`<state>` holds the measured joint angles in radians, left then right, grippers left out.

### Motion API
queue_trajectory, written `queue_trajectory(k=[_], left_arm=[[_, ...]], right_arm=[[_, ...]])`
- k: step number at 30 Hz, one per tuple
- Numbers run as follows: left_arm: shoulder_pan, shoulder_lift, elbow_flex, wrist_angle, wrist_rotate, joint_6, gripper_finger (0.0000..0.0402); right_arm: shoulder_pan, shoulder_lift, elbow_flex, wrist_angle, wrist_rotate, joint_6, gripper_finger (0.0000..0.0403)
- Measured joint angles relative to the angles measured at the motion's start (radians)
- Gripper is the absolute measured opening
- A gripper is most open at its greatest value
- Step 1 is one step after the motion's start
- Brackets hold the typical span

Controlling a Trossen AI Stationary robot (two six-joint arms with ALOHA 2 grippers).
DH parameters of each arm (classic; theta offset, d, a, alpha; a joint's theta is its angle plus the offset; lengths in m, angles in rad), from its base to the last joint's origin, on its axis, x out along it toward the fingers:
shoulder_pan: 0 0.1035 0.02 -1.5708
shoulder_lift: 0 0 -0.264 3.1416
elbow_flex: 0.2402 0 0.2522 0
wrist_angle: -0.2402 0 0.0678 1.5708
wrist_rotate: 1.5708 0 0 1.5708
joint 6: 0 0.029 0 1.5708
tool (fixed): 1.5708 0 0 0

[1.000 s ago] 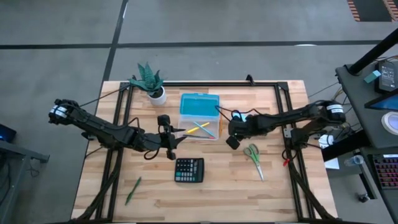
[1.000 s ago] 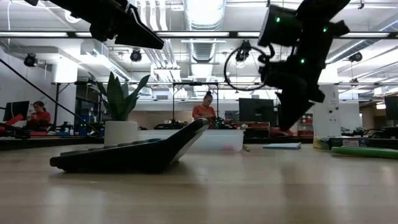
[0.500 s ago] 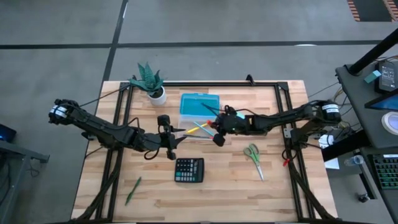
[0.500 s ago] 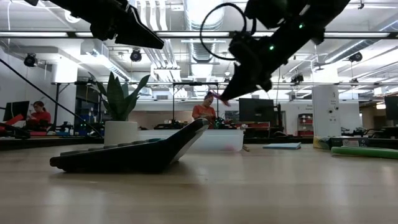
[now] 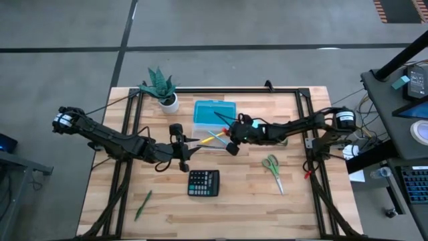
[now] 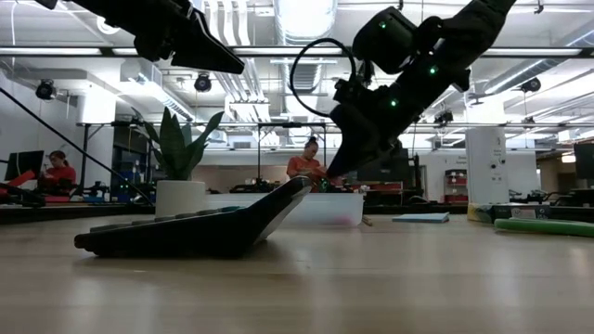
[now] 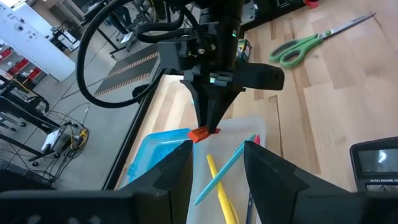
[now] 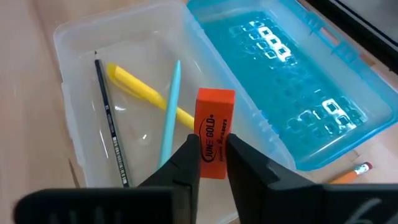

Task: Pack school essentials
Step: Put the orange eraser into the supply box, then adjust the light blue pen in the supply box

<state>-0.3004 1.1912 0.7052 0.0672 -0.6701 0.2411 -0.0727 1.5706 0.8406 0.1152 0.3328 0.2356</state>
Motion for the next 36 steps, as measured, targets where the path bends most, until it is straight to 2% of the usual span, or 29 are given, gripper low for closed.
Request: queue_trajectory(k=[7,11,17,22,24,30,36], left_arm=[[0.0,0.0,0.0,0.004,0.0,-0.022,0.0125],[0.007,0.0,0.0,0.004,0.0,-0.029,0.0125],[0.04,0.026,0.0,0.011,0.0,-0.079,0.0125],[0.089,0.098,-0.001,0.043,0.021,-0.08,0.0124],[0.125,0.127,-0.001,0.059,0.086,-0.083,0.012],[0.289,0.224,0.022,0.055,0.392,-0.155,0.0076],[0.411,0.352,0.09,0.051,0.51,-0.082,0.0008]], right_arm=[[0.0,-0.011,0.0,-0.006,0.0,0.0,0.0149],[0.0,-0.012,0.0,-0.006,0.0,-0.026,0.0185],[0.0,-0.077,0.0,-0.015,0.001,-0.106,0.02],[0.003,-0.176,-0.004,-0.054,0.008,-0.185,0.02],[0.009,-0.222,-0.017,-0.087,0.008,-0.227,0.0197],[0.02,-0.377,-0.079,-0.147,-0.024,-0.273,0.0177],[0.022,-0.514,-0.163,-0.144,-0.063,-0.247,0.0158]])
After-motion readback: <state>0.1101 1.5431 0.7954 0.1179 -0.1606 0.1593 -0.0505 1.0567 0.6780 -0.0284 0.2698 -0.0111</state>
